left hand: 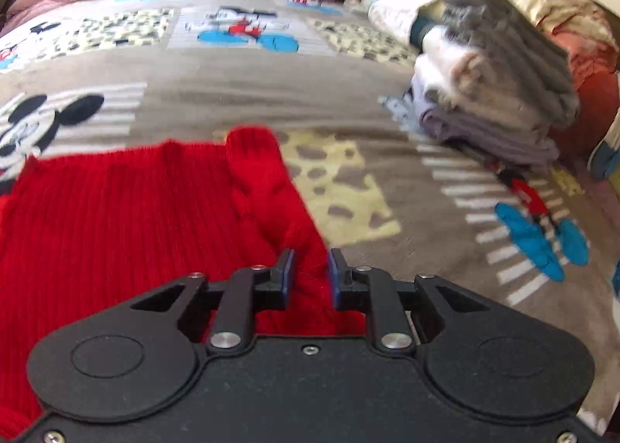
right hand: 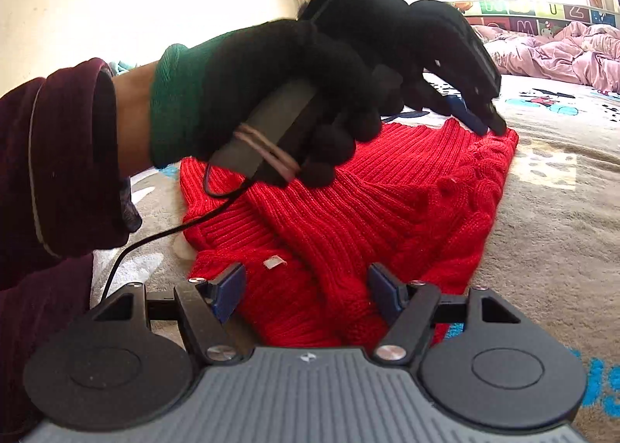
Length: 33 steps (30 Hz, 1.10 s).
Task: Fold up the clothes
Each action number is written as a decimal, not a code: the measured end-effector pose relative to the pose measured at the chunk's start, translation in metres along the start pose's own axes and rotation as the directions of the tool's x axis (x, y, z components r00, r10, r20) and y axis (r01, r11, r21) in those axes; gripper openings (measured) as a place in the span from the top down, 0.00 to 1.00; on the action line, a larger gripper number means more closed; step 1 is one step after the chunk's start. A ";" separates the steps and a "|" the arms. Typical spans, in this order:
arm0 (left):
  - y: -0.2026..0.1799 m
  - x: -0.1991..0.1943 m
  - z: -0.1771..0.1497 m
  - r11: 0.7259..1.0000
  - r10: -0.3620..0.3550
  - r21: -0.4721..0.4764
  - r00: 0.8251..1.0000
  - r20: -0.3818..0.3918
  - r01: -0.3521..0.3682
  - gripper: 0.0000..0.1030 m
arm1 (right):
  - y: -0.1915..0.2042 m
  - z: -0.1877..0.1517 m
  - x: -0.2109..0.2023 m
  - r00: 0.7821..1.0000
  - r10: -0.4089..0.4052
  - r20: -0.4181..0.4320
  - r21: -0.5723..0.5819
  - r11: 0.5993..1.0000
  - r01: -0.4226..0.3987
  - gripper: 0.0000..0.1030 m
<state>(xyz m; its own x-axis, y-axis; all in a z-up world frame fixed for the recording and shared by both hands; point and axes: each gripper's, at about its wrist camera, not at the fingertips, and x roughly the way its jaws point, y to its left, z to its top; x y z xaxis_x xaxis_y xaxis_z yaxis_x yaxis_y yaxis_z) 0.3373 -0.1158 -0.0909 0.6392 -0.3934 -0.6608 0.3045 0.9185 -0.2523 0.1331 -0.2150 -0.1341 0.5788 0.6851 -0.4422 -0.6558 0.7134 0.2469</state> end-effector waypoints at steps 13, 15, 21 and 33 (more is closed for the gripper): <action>-0.022 -0.049 -0.075 0.998 -0.010 0.063 0.995 -0.103 0.016 0.71 | 0.018 -0.004 -0.020 0.999 -0.002 0.035 -0.076 0.997 0.005 0.33; -0.013 -0.058 -0.075 0.999 -0.028 0.026 0.997 -0.076 0.030 0.70 | 0.024 -0.009 -0.024 1.000 -0.021 0.018 -0.111 0.994 0.022 0.33; 0.016 -0.144 -0.090 0.994 -0.036 -0.099 0.996 0.082 0.044 0.54 | 0.017 -0.012 -0.061 0.997 0.018 0.069 -0.044 0.999 -0.015 0.33; 0.119 -0.203 -0.153 0.839 0.105 -0.543 0.974 0.200 0.021 0.54 | 0.014 -0.005 -0.044 0.990 -0.099 0.097 -0.061 0.993 0.105 0.33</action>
